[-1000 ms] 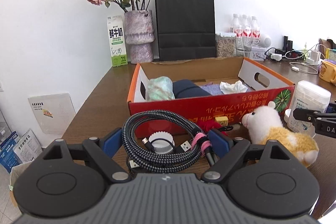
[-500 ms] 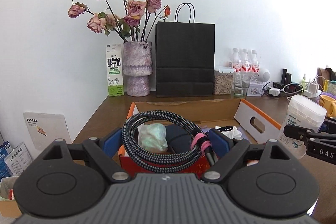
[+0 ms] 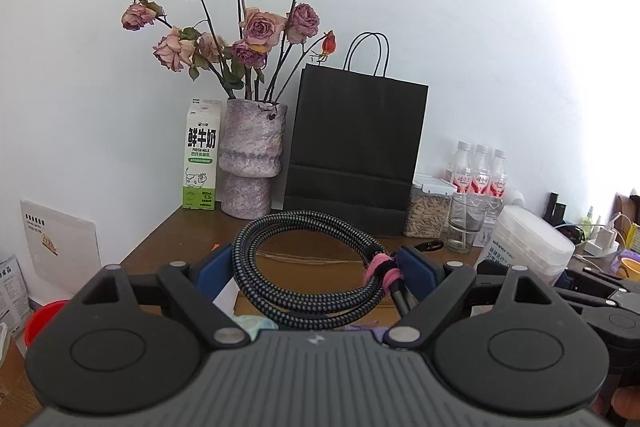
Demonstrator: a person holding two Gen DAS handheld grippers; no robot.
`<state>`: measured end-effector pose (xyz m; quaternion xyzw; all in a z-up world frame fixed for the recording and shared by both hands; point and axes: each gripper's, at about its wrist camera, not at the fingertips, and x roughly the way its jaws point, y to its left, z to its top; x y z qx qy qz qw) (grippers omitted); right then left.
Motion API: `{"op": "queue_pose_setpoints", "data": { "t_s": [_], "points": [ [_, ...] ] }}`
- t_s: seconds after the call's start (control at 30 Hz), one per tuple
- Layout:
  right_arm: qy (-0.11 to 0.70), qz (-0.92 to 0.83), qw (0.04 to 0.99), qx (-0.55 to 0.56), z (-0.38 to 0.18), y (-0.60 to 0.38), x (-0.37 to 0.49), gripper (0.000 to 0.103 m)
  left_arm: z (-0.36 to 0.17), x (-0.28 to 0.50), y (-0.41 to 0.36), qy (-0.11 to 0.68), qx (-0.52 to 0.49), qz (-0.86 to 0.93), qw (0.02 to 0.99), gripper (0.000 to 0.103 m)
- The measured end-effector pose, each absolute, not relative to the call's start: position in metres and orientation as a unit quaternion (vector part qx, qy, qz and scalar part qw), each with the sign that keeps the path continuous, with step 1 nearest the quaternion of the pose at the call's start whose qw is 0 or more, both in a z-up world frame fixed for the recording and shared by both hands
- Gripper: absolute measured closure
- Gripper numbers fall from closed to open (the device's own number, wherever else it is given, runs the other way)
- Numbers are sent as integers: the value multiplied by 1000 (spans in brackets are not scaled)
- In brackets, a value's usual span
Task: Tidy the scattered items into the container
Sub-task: 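Carry the container and cable into the box and open both tools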
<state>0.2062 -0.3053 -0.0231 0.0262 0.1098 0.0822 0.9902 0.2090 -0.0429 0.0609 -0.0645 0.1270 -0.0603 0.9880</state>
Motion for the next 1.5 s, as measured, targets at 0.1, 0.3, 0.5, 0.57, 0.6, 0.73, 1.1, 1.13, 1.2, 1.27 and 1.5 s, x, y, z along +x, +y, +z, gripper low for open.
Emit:
{"op": "queue_pose_setpoints", "data": {
  "t_s": [0.1,0.3,0.5,0.57,0.6,0.73,1.1,1.13,1.2,1.27,1.5],
  "points": [
    [125,82,987,53,-35,-310,224,63,45,234,-43,127,-75,-54,988,14],
    [164,81,982,53,-54,-310,235,63,25,248,-38,176,-70,-47,981,15],
    [177,77,981,26,-63,-299,232,63,18,251,-35,201,-74,-36,976,64],
    [178,77,981,25,-63,-299,231,63,13,254,-35,213,-77,-32,973,61],
    [179,77,981,25,-64,-299,231,63,12,254,-34,214,-78,-32,973,56],
    [179,82,980,27,-65,-299,228,27,14,243,-37,179,-76,-23,981,0],
    [161,74,984,-1,-63,-291,214,0,14,234,-53,164,-35,-7,986,0],
    [160,74,984,-1,-63,-291,212,0,14,233,-53,163,-36,-6,986,0],
    [161,75,984,-2,-63,-291,211,0,13,233,-53,164,-37,-6,986,0],
    [164,73,984,-3,-63,-291,211,0,13,232,-53,165,-37,-7,986,0],
    [172,65,983,-5,-65,-291,211,0,13,230,-54,163,-38,-10,986,0]
  ]
}}
